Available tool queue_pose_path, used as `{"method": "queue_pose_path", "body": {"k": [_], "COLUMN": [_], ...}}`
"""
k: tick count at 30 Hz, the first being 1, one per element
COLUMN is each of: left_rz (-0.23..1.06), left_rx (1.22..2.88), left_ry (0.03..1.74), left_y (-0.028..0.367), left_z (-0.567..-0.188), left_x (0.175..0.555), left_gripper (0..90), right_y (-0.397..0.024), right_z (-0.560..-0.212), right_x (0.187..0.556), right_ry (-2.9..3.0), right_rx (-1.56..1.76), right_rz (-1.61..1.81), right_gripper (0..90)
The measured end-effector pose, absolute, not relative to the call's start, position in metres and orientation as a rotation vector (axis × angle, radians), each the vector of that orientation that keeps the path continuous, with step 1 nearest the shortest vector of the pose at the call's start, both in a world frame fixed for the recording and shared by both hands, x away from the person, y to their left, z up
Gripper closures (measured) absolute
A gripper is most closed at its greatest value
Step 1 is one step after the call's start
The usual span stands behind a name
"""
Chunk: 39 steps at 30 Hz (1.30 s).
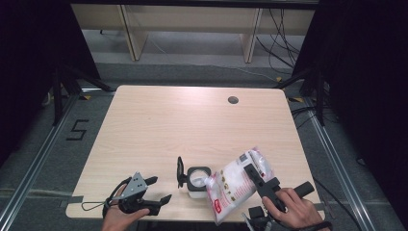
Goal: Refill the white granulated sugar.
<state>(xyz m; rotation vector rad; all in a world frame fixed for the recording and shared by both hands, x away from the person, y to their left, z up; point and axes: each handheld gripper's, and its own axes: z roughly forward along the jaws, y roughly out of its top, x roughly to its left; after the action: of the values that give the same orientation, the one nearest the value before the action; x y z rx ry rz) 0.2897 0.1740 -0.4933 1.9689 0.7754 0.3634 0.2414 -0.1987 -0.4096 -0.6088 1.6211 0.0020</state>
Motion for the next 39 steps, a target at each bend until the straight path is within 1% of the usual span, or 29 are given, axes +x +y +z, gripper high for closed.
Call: {"method": "queue_pose_path", "body": {"k": [1, 2, 25, 39], "left_rz": [0.363, 0.345, 0.351, 0.349], "left_rx": [1.969, 1.935, 1.946, 1.947], "left_ry": [0.775, 0.79, 0.779, 0.779], "left_y": [0.174, 0.1718, 0.1725, 0.1723], "left_z": [-0.4933, -0.4938, -0.4934, -0.4934], "left_x": [0.2897, 0.2888, 0.2889, 0.2886], "left_gripper": [19.3, 19.3, 19.3, 19.3], "right_y": [-0.1987, -0.1996, -0.1997, -0.2055], "right_z": [-0.4096, -0.4106, -0.4109, -0.4138], "right_x": [0.2414, 0.2407, 0.2409, 0.2488], "right_ry": [1.621, 1.621, 1.634, 1.667], "right_rx": [-0.609, -0.587, -0.594, -0.587], "right_rz": [0.002, 0.009, 0.002, 0.028], "right_gripper": [56.8, 56.8, 57.0, 58.0]}}
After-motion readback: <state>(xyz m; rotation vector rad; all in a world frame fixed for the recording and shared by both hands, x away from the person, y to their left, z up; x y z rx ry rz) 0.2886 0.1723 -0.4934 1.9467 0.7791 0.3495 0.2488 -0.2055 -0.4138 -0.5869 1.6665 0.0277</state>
